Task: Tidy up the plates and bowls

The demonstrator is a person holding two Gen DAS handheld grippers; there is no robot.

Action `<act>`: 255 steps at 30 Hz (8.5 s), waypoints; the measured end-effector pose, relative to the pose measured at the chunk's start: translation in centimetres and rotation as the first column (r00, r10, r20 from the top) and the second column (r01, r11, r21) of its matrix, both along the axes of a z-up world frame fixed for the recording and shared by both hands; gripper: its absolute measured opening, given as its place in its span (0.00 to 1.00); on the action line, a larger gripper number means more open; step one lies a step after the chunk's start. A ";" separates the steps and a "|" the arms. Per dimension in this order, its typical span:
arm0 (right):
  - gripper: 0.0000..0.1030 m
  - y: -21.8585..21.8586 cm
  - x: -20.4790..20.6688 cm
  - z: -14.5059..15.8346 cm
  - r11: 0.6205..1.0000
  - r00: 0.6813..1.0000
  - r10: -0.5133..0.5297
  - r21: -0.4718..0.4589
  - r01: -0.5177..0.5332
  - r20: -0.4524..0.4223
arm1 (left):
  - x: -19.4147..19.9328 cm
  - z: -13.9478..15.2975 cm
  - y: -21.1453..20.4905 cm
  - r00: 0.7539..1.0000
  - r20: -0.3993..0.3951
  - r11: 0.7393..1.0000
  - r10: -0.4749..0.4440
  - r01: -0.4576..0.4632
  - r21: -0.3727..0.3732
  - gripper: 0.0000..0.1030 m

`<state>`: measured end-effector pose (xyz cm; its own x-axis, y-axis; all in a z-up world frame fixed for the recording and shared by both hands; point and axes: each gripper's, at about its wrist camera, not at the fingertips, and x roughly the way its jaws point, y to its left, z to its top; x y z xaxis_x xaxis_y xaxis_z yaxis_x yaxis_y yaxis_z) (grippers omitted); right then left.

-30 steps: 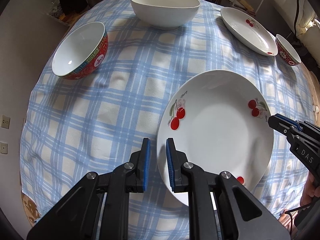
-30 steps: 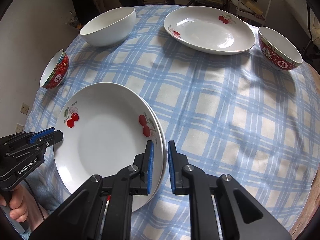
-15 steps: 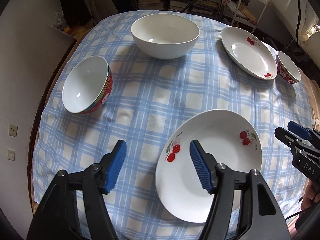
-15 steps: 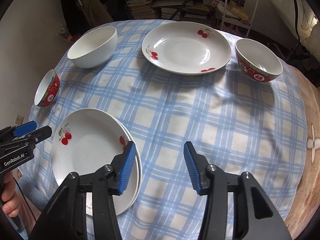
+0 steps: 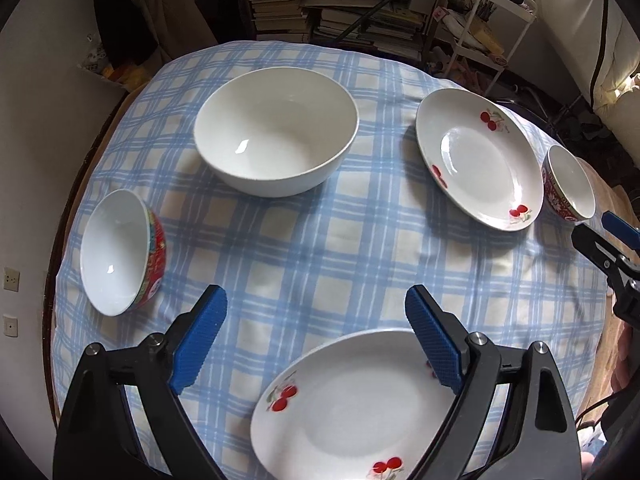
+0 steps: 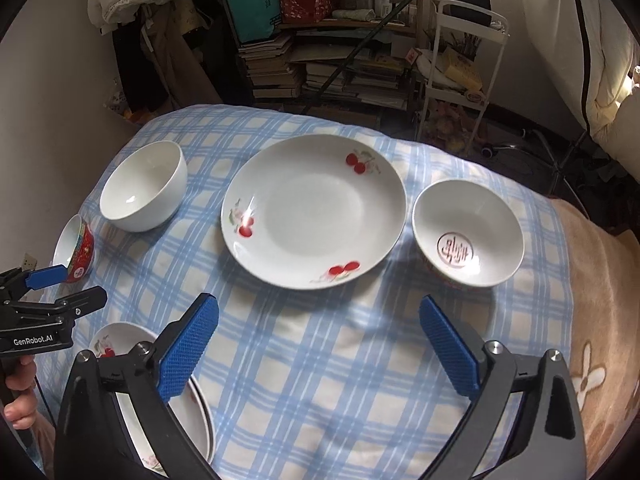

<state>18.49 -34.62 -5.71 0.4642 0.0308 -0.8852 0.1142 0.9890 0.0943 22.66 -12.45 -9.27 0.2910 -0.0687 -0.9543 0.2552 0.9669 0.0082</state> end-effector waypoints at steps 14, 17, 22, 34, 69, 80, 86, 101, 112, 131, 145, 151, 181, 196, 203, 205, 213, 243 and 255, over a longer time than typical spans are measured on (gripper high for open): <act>1.00 -4.8 8.3 -0.7 0.999 1.000 0.030 -0.026 -0.030 0.003 | 5.8 -1.8 -6.3 1.000 -0.013 1.000 0.001 -0.002 -0.026 0.87; 1.00 -5.3 9.6 -1.4 0.999 0.999 0.042 -0.015 -0.043 -0.018 | 6.5 -2.0 -6.8 1.000 -0.010 1.000 0.015 -0.015 -0.010 0.87; 1.00 -6.3 11.5 -2.4 0.999 0.998 0.051 0.017 -0.050 -0.045 | 7.4 -2.6 -7.7 0.999 -0.027 0.999 0.026 -0.027 -0.030 0.87; 0.85 -8.1 14.1 -5.1 0.998 0.991 0.048 0.034 -0.044 -0.128 | 8.4 -3.4 -10.4 0.999 -0.042 0.999 -0.004 0.002 -0.048 0.86; 0.12 -8.1 14.5 -8.1 0.995 0.975 0.043 0.097 -0.022 -0.219 | 9.7 -6.2 -9.9 0.995 -0.098 0.986 0.028 -0.044 -0.163 0.13; 0.11 -5.8 13.1 -6.4 0.990 0.980 0.056 0.139 -0.030 -0.189 | 8.8 -3.3 -7.2 0.999 -0.037 0.991 0.032 -0.036 -0.131 0.13; 0.10 -4.7 11.6 -5.1 0.989 0.982 0.063 0.144 -0.037 -0.178 | 7.4 -2.2 -5.7 0.999 -0.040 0.988 0.037 -0.043 -0.145 0.12; 0.10 -1.3 6.2 -2.1 0.985 0.986 0.073 0.165 -0.048 -0.150 | 2.0 0.9 -1.4 0.999 -0.011 0.985 0.040 -0.041 -0.170 0.12; 0.10 2.2 1.8 -1.8 0.975 0.989 0.076 0.216 -0.048 -0.127 | -2.1 0.3 2.5 0.998 -0.021 0.987 0.053 -0.055 -0.150 0.13; 0.10 8.8 -4.7 -3.9 0.971 0.984 0.113 0.224 -0.080 -0.138 | -8.4 -0.5 9.4 0.996 -0.020 0.982 0.089 -0.091 -0.163 0.13; 0.10 11.8 -7.0 -6.7 0.978 0.974 0.141 0.180 -0.109 -0.178 | -10.4 -3.6 11.6 0.991 -0.067 0.977 0.118 -0.128 -0.169 0.13; 0.10 11.9 -7.4 -7.4 0.980 0.974 0.138 0.166 -0.108 -0.179 | -10.7 -4.0 11.4 0.992 -0.056 0.977 0.116 -0.124 -0.172 0.13; 0.10 11.5 -9.0 -6.8 0.990 0.991 0.046 0.136 -0.029 -0.125 | -10.9 -4.8 10.5 0.994 -0.039 0.985 0.098 -0.103 -0.139 0.13; 0.13 12.4 -9.2 -6.6 0.996 0.992 0.054 0.073 -0.046 -0.117 | -11.2 -4.4 10.7 0.994 -0.016 0.987 0.104 -0.105 -0.125 0.15; 0.13 12.4 -9.3 -6.5 0.996 0.991 0.052 0.076 -0.043 -0.120 | -11.1 -4.3 10.7 0.995 -0.009 0.989 0.103 -0.103 -0.105 0.16; 0.13 12.3 -9.3 -6.4 0.996 0.991 0.053 0.075 -0.044 -0.121 | -11.2 -4.1 10.6 0.995 -0.002 0.990 0.096 -0.095 -0.102 0.16; 0.20 12.1 -9.7 -5.9 0.998 0.993 0.032 0.050 -0.027 -0.114 | -11.3 -3.7 10.4 0.995 0.014 0.992 0.096 -0.094 -0.088 0.18; 0.96 11.5 1.6 -1.0 0.995 0.995 0.099 -0.035 -0.098 0.023 | 0.8 3.1 9.7 0.983 0.154 0.990 0.098 -0.113 0.090 0.85; 0.96 11.5 9.8 -1.0 0.994 0.992 0.108 0.013 -0.109 0.066 | 9.2 1.4 10.0 0.982 0.133 0.988 0.137 -0.145 0.055 0.85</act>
